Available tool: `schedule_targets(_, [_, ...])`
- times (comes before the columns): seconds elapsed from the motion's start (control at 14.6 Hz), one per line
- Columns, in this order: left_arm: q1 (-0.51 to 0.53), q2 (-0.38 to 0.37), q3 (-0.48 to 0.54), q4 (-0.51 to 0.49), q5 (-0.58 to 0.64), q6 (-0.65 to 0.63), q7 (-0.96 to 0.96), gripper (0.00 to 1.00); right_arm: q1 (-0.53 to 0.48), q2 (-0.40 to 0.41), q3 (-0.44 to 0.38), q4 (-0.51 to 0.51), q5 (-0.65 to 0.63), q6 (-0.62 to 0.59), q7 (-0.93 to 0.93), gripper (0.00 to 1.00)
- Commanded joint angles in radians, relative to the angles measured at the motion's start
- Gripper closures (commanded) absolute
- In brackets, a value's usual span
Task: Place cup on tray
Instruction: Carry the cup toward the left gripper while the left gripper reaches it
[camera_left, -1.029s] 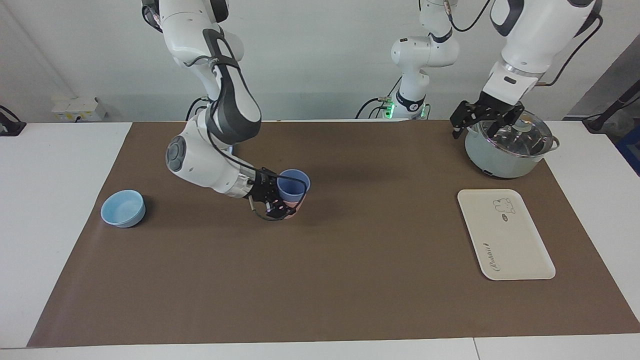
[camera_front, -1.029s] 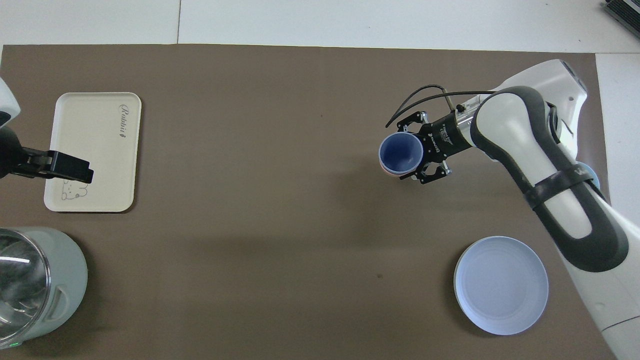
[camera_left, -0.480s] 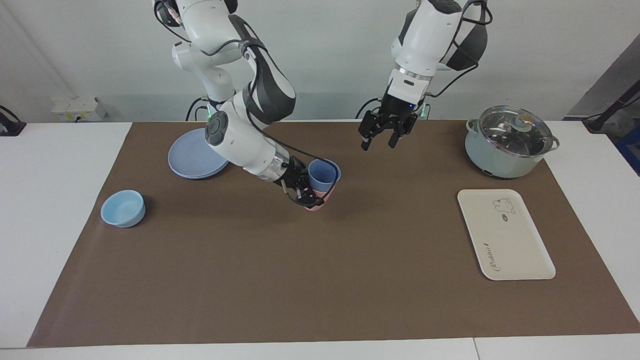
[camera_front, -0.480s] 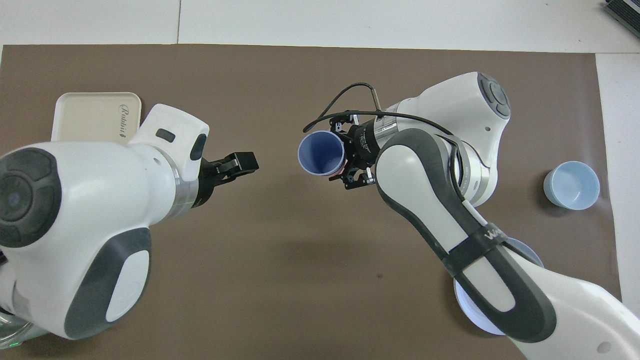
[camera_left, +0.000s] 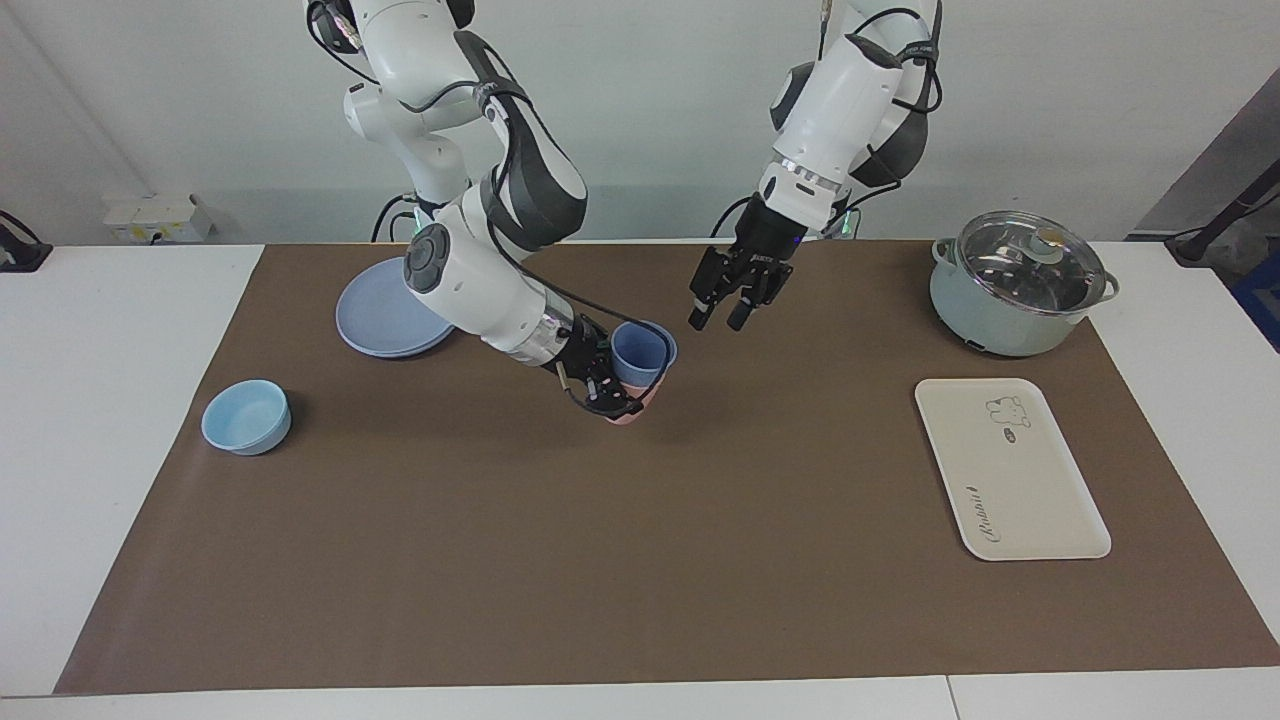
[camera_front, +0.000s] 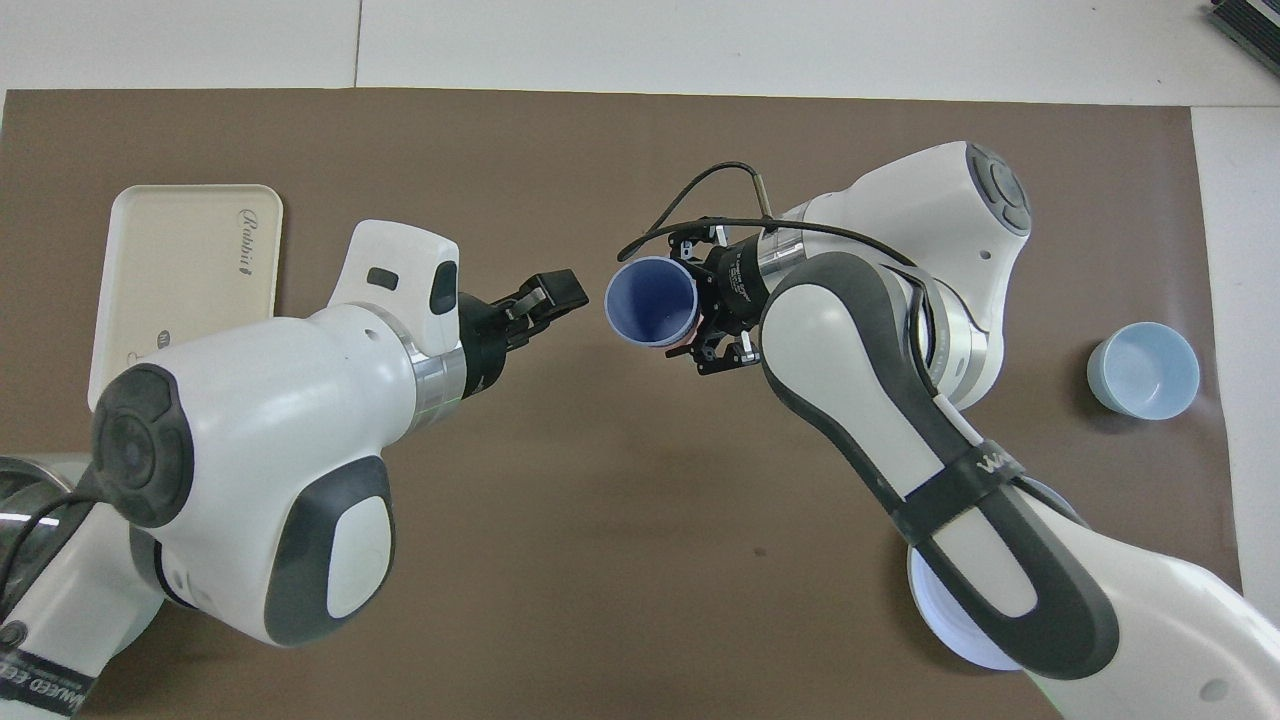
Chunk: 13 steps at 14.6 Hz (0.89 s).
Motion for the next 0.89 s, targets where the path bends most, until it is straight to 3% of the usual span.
schedule_targets(0.0, [-0.045, 0.052, 0.018, 0.016, -0.021, 0.077, -0.015, 0.23, -0.004, -0.027, 0.005, -0.030, -0.016, 0.017, 0.010, 1.00])
schedule_targets(0.62, [-0.118, 0.099, 0.020, 0.035, -0.021, 0.117, -0.052, 0.27, -0.004, -0.029, 0.005, -0.040, -0.016, 0.066, 0.014, 1.00])
schedule_targets(0.75, [-0.118, 0.123, 0.020, 0.058, -0.021, 0.118, -0.050, 0.36, -0.004, -0.029, 0.005, -0.040, -0.016, 0.074, 0.012, 1.00])
schedule_targets(0.82, [-0.118, 0.129, 0.021, 0.062, -0.019, 0.123, -0.048, 0.46, -0.004, -0.029, 0.005, -0.040, -0.016, 0.078, 0.012, 1.00])
